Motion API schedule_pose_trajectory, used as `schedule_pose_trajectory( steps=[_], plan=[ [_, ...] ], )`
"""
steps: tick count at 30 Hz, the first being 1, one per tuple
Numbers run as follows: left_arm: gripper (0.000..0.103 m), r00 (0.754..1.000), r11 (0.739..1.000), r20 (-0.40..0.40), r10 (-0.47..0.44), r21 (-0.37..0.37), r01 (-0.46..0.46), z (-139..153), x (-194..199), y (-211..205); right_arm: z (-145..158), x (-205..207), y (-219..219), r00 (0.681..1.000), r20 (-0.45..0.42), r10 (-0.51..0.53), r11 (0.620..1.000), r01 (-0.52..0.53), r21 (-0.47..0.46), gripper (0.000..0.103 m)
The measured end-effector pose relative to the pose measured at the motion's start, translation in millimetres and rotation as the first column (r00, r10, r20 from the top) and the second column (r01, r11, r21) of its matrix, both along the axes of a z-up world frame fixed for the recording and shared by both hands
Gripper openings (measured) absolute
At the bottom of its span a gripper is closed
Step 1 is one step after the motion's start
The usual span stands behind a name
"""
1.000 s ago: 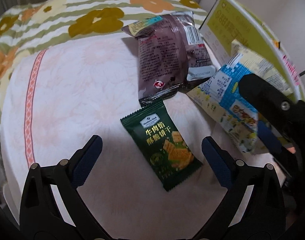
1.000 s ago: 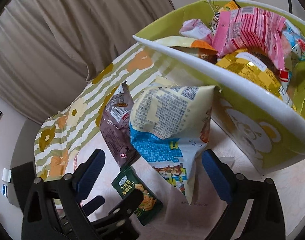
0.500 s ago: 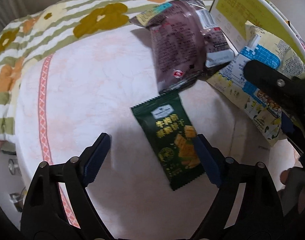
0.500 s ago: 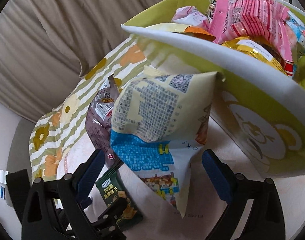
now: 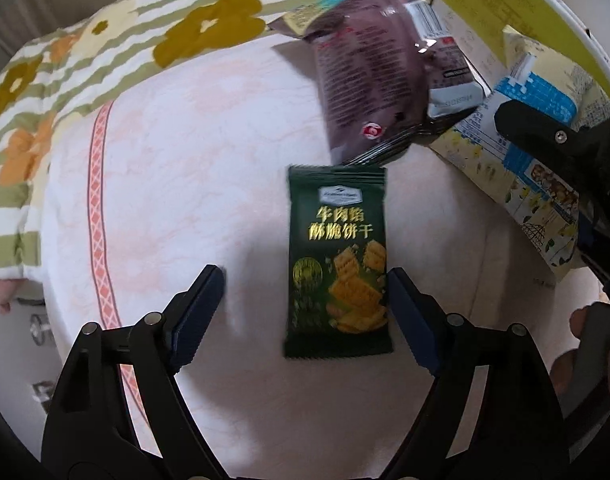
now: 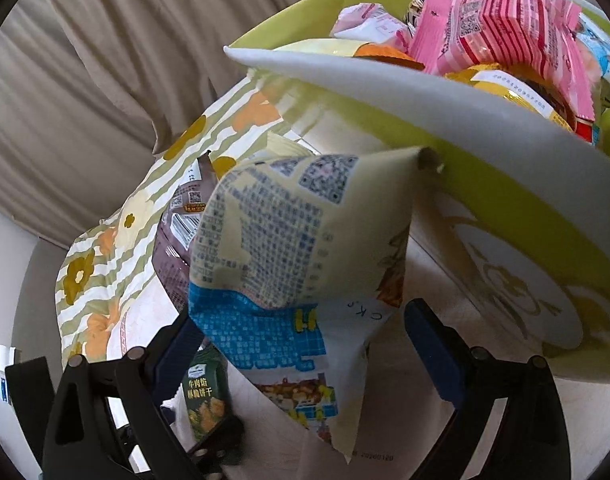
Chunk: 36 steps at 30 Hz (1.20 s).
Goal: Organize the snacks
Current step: 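Grasp the green cracker packet with the left gripper while the right grasps the blue-white chip bag, then carry both snacks over the box and open both grippers to drop them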
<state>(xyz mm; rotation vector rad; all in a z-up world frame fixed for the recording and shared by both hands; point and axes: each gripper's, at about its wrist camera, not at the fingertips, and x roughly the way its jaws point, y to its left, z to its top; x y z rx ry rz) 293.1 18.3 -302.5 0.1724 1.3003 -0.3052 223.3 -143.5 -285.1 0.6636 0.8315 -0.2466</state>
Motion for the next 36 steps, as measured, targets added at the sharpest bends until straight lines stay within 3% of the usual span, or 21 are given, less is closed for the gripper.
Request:
schedule_pose_trajectory(
  steps=[4,7,8,13,15,20,25,36],
  plan=[
    [0.08,1.0,1.0,0.014,-0.028,0.011,0.028,-1,2,-8,-2,5,3,1.0,0.001,0.008,1.0,-0.008,-0.004,0.097],
    [0.057,0.996,0.997,0.04,-0.078,0.02,0.077,2,-1,-16,-2,7,3,1.0,0.005,0.014,1.0,-0.013,-0.01,0.097],
    [0.041,0.995,0.996,0.043,-0.088,0.013,0.087,4,-1,-17,-2,8,3,1.0,0.006,0.016,1.0,-0.016,-0.01,0.097],
    [0.04,0.994,0.994,0.013,-0.107,-0.016,0.107,5,3,-13,-2,16,8,0.999,0.003,0.039,0.999,-0.039,-0.018,0.096],
    [0.04,0.995,0.995,0.01,-0.098,-0.015,0.098,6,5,-9,-2,18,9,0.999,0.005,0.048,0.999,-0.048,-0.026,0.09],
    [0.04,0.998,0.998,0.029,-0.058,-0.036,0.059,15,5,1,-3,21,11,0.997,0.007,0.074,0.996,-0.074,-0.05,0.085],
    [0.04,0.998,0.998,0.053,-0.036,-0.054,0.039,27,2,8,-1,15,7,0.995,0.021,0.095,0.995,-0.094,-0.042,0.07],
    [0.04,0.988,0.993,0.155,-0.005,-0.119,0.024,81,-1,17,39,-18,15,0.981,0.103,0.163,0.986,-0.16,-0.041,0.068]
  ],
)
